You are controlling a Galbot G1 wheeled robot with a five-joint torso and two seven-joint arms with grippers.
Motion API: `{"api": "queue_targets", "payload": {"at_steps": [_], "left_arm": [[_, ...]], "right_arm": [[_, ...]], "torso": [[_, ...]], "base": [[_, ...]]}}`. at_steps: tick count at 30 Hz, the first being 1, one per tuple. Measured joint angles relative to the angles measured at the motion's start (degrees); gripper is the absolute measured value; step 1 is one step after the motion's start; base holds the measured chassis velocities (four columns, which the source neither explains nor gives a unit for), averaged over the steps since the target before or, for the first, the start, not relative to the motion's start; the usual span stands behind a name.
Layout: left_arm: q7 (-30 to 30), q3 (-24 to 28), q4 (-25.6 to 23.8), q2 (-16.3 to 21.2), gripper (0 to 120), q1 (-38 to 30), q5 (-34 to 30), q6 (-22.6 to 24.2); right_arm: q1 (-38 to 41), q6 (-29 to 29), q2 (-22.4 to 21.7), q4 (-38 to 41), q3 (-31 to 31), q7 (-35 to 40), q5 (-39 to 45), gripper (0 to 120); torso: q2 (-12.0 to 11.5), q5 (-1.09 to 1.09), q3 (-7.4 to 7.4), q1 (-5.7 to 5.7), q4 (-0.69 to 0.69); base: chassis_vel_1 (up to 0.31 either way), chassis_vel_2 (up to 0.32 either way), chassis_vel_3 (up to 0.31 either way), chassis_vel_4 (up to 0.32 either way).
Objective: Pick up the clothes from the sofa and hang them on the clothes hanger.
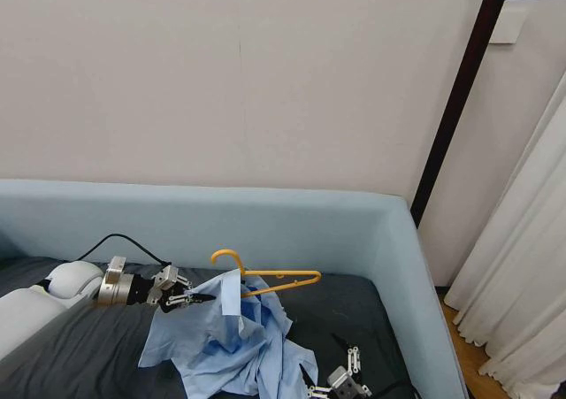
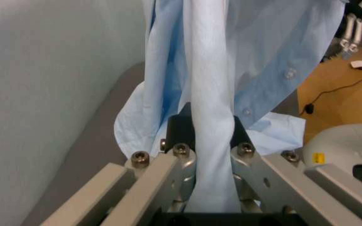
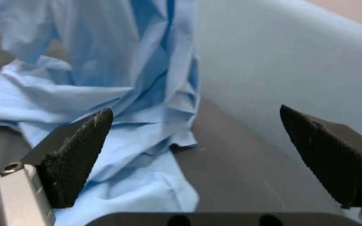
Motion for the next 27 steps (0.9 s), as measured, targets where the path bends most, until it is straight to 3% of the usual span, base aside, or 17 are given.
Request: {"api": "queue_targets", "payload": {"at_steps": [5,14,23,27], "left_arm": [[-0.51,-2.92,-0.59,-0.13,3,3.78,-0.12,-0.08],[-0.94,-5.06,-1.14,0.56,3,6.65,-0.07,-0.02],[-1.02,-5.04,-1.29,0.42,3,7.05,0.13,0.01],[-1.17,-5.14,-2.22,1.58,3,8.15,-1.12,0.27]], "right_arm": [[3.00,-3.09,0.17,0.11,-5.21,0.05,3.28,100],[14.42,-10.89,4.34,-3.31,-12.72,1.54,21.67,100],[18.65,-11.06,8.17,-8.30,-15.58,-5.18,36.16,100],[19.84,-9.10,9.65,-11.89,-16.06,-8.41,39.25,92]], "torso": [[0.00,-0.03,0.00,0.00,0.02],[0.00,0.00,0.00,0.00,0.02],[-0.01,-0.01,0.01,0.00,0.01],[-0.01,-0.02,0.01,0.00,0.03]], "base": [[0.000,0.000,0.000,0.000],[0.000,0.000,0.000,0.000],[0.000,0.000,0.000,0.000],[0.000,0.000,0.000,0.000]]}}
